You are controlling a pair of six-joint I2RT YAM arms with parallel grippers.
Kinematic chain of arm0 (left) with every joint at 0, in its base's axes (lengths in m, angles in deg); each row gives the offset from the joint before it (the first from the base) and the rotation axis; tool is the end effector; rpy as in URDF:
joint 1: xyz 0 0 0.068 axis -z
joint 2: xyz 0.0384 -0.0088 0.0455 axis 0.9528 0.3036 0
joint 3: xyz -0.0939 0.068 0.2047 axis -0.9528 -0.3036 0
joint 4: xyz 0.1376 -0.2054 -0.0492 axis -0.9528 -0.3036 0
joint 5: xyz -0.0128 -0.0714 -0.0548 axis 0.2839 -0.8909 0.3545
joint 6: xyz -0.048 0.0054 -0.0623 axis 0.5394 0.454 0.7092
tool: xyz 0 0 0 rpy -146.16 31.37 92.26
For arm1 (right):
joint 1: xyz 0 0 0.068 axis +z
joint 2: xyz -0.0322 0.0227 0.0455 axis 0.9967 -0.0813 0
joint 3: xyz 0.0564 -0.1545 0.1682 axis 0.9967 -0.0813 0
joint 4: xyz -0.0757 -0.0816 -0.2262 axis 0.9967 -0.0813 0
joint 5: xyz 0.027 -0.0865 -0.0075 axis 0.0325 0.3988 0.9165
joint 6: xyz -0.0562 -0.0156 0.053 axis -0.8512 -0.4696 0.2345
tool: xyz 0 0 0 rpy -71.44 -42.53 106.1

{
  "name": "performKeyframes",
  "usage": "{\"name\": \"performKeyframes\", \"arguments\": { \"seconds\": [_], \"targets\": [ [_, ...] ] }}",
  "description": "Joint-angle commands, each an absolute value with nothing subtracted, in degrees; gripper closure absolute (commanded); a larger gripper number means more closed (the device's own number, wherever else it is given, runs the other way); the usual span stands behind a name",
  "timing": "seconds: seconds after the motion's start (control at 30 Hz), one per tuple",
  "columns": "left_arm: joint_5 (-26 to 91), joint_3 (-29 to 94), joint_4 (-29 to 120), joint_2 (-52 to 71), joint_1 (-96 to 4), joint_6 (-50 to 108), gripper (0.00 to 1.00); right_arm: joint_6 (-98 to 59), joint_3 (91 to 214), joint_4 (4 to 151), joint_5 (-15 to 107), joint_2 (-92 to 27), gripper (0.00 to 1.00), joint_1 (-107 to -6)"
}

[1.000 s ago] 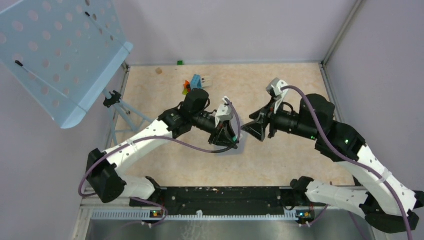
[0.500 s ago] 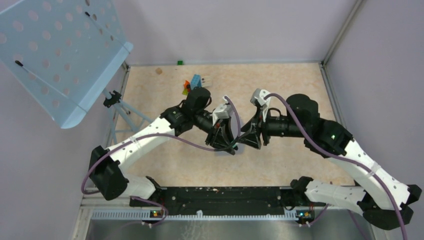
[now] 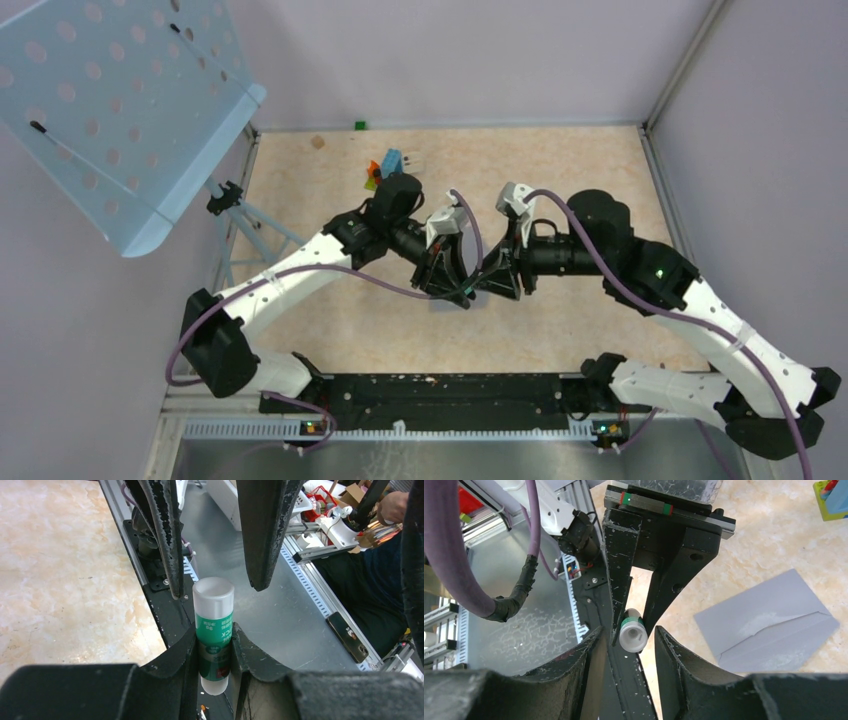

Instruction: Place the letter into the envelope and seal it

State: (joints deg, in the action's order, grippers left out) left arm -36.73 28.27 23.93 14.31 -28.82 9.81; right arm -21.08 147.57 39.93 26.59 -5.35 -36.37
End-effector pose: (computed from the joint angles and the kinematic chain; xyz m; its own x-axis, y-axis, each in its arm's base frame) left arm 0.1709 -0.2533 0.2983 -0.2742 0.3001 -0.9137 0.7979 -0.4594 -0.3903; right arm 0.1204 0.1860 0.3711 -0.3281 -0.2502 -0.9109 -0.9246 0.2825 0.2555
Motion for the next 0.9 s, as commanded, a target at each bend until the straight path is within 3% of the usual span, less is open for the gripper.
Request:
{"name": "performKeyframes", "arguments": {
  "seconds": [0.0,0.33,0.63,0.73,0.87],
  "targets": [
    [-39.2,30.6,26.4,14.5,-29.3,10.0,1.0,-21.6,147.8,41.3,25.1,-5.8,0.6,-36.4],
    [-39.2,30.5,27.1,14.5,-29.9,10.4,1.0,-21.9,147.6,40.5,25.4,-6.5,0.68,-36.3],
    [-38.8,30.5,28.3,14.8,-30.3,10.7,1.0,-21.3,148.0,39.2,27.0,-7.4,0.9,-36.3],
    [-29.8,30.4,28.3,14.0,-30.3,10.2,1.0,-19.0,149.3,38.3,31.3,-8.4,1.0,-36.3],
    [-11.9,29.9,28.8,12.0,-30.3,9.5,1.0,-12.6,152.7,34.4,41.6,-11.8,1.0,-36.3]
  ]
}}
